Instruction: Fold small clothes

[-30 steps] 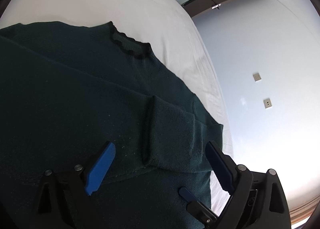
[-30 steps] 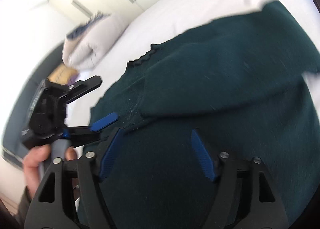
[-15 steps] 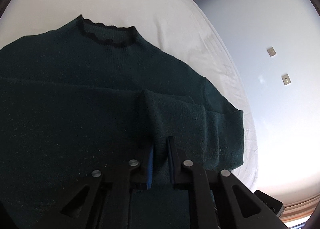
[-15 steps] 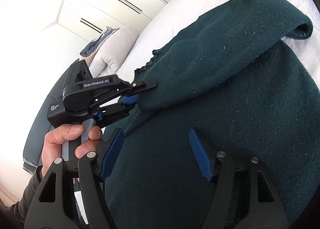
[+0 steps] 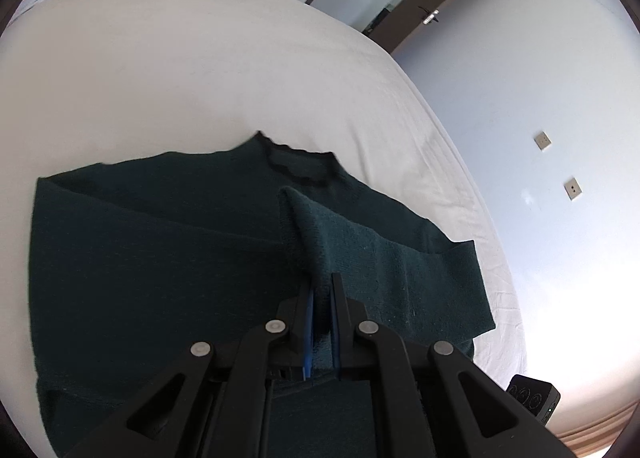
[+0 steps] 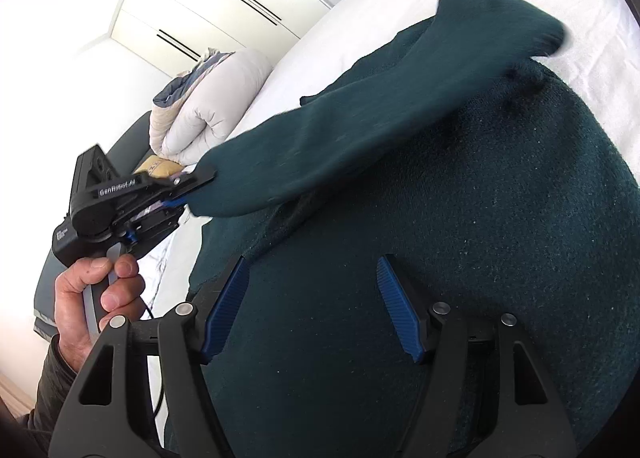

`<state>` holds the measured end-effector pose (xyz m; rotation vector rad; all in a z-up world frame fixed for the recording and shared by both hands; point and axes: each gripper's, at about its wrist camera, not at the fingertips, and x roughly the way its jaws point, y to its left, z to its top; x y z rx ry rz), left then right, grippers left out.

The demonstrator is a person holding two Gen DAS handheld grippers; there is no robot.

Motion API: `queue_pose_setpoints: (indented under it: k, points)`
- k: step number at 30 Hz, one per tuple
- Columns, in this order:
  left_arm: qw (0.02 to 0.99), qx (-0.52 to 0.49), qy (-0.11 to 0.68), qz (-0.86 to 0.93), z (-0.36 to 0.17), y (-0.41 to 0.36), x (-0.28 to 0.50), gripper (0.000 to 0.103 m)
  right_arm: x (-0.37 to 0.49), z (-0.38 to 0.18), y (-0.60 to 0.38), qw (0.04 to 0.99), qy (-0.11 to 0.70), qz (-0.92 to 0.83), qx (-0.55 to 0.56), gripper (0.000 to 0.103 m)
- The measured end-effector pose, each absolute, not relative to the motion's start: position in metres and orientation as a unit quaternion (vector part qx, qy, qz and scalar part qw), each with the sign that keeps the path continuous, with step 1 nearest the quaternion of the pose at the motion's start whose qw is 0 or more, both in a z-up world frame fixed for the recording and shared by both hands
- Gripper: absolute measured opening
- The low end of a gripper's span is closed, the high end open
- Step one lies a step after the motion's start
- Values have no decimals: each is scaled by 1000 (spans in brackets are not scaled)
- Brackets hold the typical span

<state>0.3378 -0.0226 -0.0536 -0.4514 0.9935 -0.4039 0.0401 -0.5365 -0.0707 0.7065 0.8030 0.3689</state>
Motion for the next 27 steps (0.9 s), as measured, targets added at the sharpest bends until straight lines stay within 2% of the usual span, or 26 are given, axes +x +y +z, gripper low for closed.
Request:
queue_pose_setpoints:
  k: [6,15,20,27]
  points:
    - [831,-234,481,-150,-84,25,335,6,39,-68,-537,848,383,169,327,65]
    - [832,-220,492,-132,-116,32,337,10,41,-62,-539,845,388,170,327,65]
    - [836,-230,477,-141,-122,36,332,10,43,-32,-569,841,370,166,359,65]
    - [841,-263,446,-158,-133,48,321,12,102,3,-623,838,383,149,359,65]
